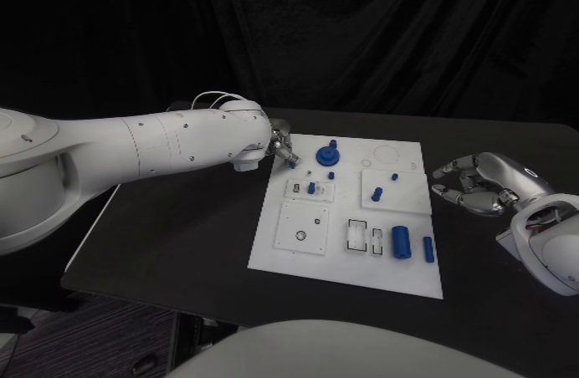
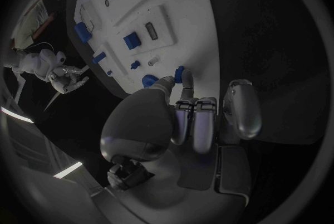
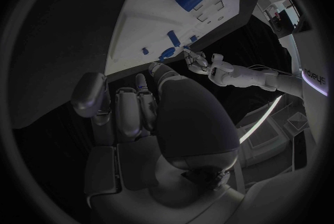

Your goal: Assemble the parts on the task board

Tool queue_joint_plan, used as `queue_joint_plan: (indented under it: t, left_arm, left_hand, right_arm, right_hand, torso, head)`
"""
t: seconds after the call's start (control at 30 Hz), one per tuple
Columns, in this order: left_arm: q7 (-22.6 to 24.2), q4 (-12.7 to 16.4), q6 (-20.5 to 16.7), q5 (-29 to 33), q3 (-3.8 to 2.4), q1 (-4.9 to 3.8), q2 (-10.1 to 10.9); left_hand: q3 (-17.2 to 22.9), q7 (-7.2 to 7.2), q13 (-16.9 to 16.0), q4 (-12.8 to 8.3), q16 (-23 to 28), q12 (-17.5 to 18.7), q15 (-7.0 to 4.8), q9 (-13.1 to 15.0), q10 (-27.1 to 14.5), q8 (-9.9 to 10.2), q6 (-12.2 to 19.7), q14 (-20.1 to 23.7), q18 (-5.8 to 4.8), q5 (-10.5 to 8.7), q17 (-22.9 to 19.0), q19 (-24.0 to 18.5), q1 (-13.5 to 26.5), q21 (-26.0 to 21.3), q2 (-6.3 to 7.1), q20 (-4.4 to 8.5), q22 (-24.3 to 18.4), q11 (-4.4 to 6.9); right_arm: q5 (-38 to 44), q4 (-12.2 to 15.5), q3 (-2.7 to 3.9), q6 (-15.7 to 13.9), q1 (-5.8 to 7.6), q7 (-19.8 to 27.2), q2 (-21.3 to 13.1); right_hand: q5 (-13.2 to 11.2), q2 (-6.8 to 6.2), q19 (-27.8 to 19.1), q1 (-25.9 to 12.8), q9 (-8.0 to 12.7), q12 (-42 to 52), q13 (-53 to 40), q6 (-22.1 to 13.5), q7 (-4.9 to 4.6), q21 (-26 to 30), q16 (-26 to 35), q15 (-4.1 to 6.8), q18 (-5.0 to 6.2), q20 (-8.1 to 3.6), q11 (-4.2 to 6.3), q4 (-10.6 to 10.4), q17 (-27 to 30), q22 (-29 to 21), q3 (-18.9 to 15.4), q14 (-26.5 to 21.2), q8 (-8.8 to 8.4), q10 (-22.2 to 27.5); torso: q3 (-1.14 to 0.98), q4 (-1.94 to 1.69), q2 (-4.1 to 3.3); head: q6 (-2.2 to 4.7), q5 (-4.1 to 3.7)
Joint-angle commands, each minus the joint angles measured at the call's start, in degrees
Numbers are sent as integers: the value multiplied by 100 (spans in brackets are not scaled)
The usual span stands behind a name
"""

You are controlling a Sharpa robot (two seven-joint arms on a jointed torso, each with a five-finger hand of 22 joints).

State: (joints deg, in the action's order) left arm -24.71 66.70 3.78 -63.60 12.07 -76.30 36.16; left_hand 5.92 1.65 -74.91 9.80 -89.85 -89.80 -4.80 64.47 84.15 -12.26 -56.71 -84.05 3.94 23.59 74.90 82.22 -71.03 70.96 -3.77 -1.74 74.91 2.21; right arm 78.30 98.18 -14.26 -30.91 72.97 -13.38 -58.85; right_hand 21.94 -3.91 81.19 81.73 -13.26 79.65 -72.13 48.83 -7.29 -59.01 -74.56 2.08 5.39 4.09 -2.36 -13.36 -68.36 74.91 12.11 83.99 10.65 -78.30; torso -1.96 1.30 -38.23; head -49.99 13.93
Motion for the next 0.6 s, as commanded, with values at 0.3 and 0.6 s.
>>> queue_joint_plan:
  t: [0.3, 0.6]
  left_arm:
    - [75, 74, 31, 101, 2, 25, 47]
    - [80, 486, -552, 113, 2, 25, 351]
  left_hand:
    - [1004, 8, -1509, -357, -15, -20, -12, -46, 585, 110, -106, -595, 31, 333, 1510, -26, 162, -1, 330, 23, 947, -2]
    - [1573, 2, -1509, -601, -15, -20, -23, -32, 585, 113, -179, -595, 21, 377, 1510, 7, 461, 49, 515, 31, 960, 10]
  right_arm:
    - [-32, -16, 3, 44, -29, -111, 6]
    - [-39, -3, 3, 18, -31, -108, -26]
  right_hand:
    - [40, 26, 18, 30, 14, -8, 19, 28, 0, 47, 31, -6, 54, -6, 14, 1, 17, 688, 57, 70, 7, 3]
    - [50, 26, 11, 38, 18, -15, 29, 30, 0, 75, 38, -6, 59, -7, 13, 7, 26, 682, 67, 66, 6, 11]
  torso:
    - [-4, -5, -3]
    - [-1, 4, -7]
  head:
    - [-1, -2]
    - [-1, -1]
